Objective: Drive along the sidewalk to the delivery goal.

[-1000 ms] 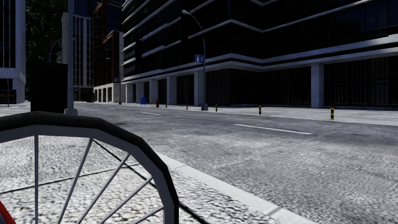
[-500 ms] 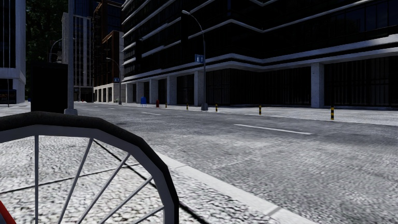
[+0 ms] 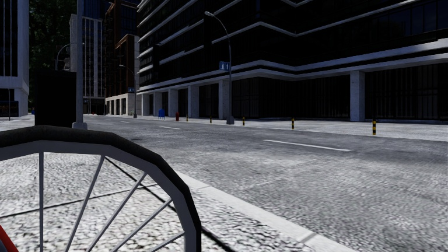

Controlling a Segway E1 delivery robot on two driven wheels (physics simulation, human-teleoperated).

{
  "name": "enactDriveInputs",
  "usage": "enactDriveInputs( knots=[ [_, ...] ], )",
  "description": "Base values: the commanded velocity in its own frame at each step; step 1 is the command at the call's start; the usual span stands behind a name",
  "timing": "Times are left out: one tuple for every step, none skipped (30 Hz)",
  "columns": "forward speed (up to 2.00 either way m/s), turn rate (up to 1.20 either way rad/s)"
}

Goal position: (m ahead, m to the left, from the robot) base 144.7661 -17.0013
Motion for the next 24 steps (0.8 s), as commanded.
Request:
enactDriveInputs(
  knots=[
    [-0.03, 0.00],
    [-0.05, 0.00],
    [-0.05, 0.00],
    [-0.05, 0.00],
    [-0.10, 0.00],
    [-0.13, 0.00],
    [-0.13, 0.00],
    [-0.13, 0.00],
    [-0.13, 0.00],
    [-0.13, 0.00],
    [-0.13, 0.00],
    [-0.13, 0.00],
    [-0.13, 0.00],
    [-0.18, 0.00],
    [-0.22, 0.00],
    [-0.23, 0.00],
    [-0.24, 0.00],
    [-0.24, 0.00],
    [-0.24, 0.00],
    [-0.24, 0.00],
    [-0.24, 0.00],
    [-0.24, 0.00],
    [-0.24, 0.00],
    [-0.24, 0.00]
  ],
)
